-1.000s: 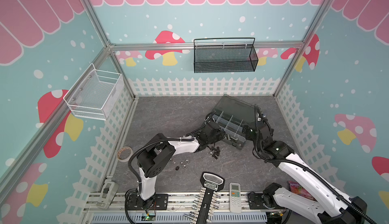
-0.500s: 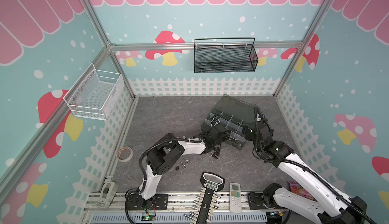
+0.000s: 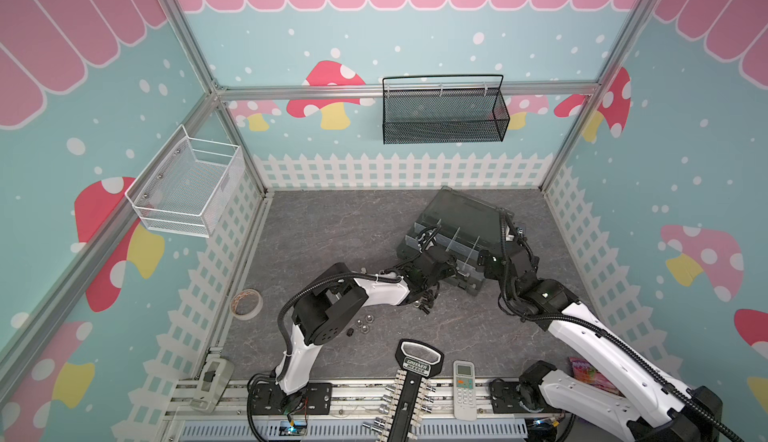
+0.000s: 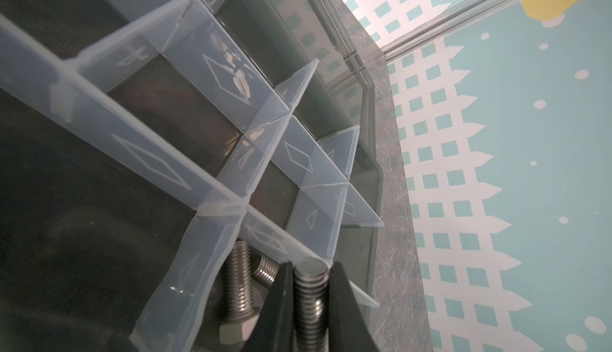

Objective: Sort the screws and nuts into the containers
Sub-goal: 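Lower the bolt into the compartment holding bolts and open the left gripper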

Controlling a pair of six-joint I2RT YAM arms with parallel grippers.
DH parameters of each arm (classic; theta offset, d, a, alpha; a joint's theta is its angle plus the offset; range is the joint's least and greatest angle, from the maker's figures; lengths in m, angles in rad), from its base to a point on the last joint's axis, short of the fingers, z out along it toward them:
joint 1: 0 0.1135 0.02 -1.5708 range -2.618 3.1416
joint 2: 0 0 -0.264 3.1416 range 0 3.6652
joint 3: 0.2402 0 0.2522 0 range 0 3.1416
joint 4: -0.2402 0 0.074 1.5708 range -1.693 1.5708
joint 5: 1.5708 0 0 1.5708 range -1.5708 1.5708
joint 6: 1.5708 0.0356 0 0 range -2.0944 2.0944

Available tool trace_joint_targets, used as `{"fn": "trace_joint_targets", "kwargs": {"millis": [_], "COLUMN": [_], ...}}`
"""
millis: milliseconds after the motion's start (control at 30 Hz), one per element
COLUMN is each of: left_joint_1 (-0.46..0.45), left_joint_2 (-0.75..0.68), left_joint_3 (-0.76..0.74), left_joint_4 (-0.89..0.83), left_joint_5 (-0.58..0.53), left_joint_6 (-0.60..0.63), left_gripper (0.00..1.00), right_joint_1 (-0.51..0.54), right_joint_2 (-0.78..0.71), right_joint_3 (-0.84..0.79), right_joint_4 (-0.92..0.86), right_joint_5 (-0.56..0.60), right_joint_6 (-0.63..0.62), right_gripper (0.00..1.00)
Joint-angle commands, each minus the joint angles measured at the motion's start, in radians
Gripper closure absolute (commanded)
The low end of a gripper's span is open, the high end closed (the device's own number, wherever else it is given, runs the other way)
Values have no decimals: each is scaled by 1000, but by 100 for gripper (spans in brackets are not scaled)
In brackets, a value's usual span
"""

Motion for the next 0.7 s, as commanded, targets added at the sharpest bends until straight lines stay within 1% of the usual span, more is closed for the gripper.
{"fn": "trace_joint_targets", "kwargs": {"millis": [0, 167, 233, 467, 667], "left_joint_1": [-13, -20, -20, -22, -22], "left_joint_2": [7, -7, -13, -48, -135], "left_joint_3": [16, 9, 5, -23, -78], "left_joint_4": [21, 4, 4, 10, 14], "left_joint_5": [-40, -62, -68, -89, -159], "left_joint_6": [10, 36, 40, 57, 105], "left_gripper": [84, 74, 71, 70, 68], "right_joint_1": [-2, -2, -2, -1, -1], "right_joint_2": [0, 2, 3, 6, 9], "right_joint_3": [-14, -10, -7, -3, -7], "right_joint_4": [-3, -2, -2, 4, 28], "right_joint_5": [5, 2, 0, -4, -16], "right_joint_6": [25, 25, 26, 34, 23], "right_gripper": [2, 2, 2, 2, 2]}}
